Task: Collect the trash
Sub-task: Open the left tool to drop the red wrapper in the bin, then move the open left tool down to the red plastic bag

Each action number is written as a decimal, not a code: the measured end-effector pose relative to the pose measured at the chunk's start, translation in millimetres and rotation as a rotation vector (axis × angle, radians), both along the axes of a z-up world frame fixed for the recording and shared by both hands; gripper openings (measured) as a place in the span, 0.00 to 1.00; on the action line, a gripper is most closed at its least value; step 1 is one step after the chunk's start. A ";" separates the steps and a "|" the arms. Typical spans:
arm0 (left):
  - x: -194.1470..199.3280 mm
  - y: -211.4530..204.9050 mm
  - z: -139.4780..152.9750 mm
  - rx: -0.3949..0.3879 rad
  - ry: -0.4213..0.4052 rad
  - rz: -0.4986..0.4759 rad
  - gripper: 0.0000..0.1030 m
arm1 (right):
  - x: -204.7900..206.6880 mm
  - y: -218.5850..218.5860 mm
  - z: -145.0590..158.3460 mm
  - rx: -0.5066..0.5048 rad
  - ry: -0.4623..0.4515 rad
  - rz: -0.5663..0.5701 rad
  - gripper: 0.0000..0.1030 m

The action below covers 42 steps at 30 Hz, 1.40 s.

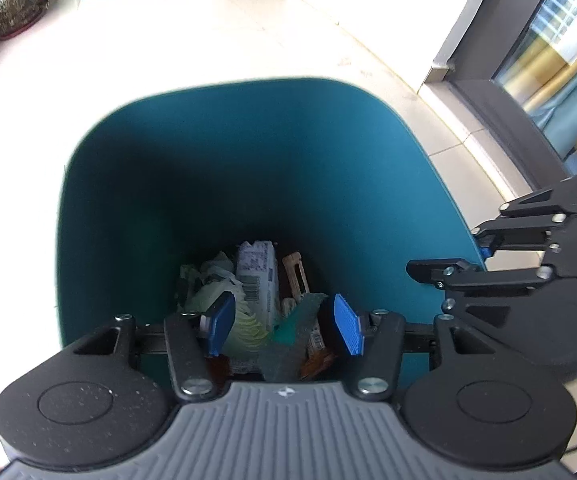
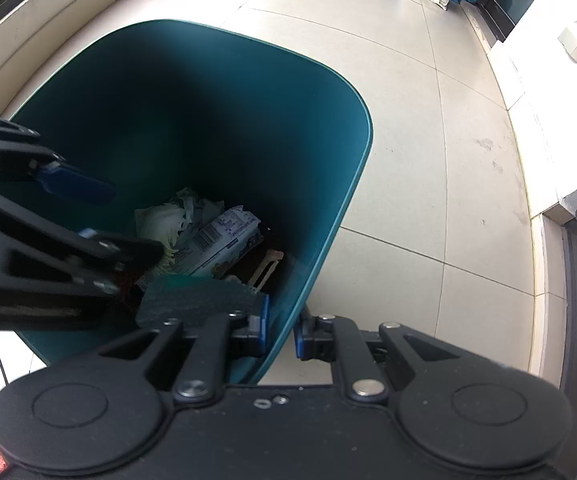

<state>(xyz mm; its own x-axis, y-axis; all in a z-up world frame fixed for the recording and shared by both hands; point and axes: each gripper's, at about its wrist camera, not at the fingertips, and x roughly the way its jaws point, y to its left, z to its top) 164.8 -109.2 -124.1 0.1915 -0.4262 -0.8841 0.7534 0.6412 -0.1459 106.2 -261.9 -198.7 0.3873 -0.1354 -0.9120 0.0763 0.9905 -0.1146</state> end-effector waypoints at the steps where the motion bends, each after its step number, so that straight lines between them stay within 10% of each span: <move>1: 0.5 5.0 5.0 -0.009 -0.006 0.000 0.52 | 0.1 0.1 0.1 0.000 0.001 0.000 0.11; 12: 21.3 100.7 70.2 -0.108 -0.082 0.120 0.52 | 3.7 1.2 -1.9 -0.001 0.018 0.008 0.11; 22: 42.9 217.0 68.7 -0.032 -0.141 0.325 0.64 | 7.7 1.3 -5.3 0.002 0.036 0.008 0.11; 27: 55.7 285.5 39.5 0.026 -0.123 0.479 0.78 | 10.3 2.4 -6.8 -0.001 0.049 0.001 0.11; 42: 71.7 417.6 -134.3 0.204 0.052 0.914 0.79 | 14.3 5.7 -20.0 0.004 0.088 -0.022 0.11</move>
<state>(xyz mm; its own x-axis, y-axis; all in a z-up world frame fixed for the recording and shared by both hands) 236.5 308.4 -258.3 0.3340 0.0341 -0.9420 -0.0596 0.9981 0.0150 120.5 -256.2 -218.7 0.3029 -0.1388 -0.9429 0.0878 0.9892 -0.1174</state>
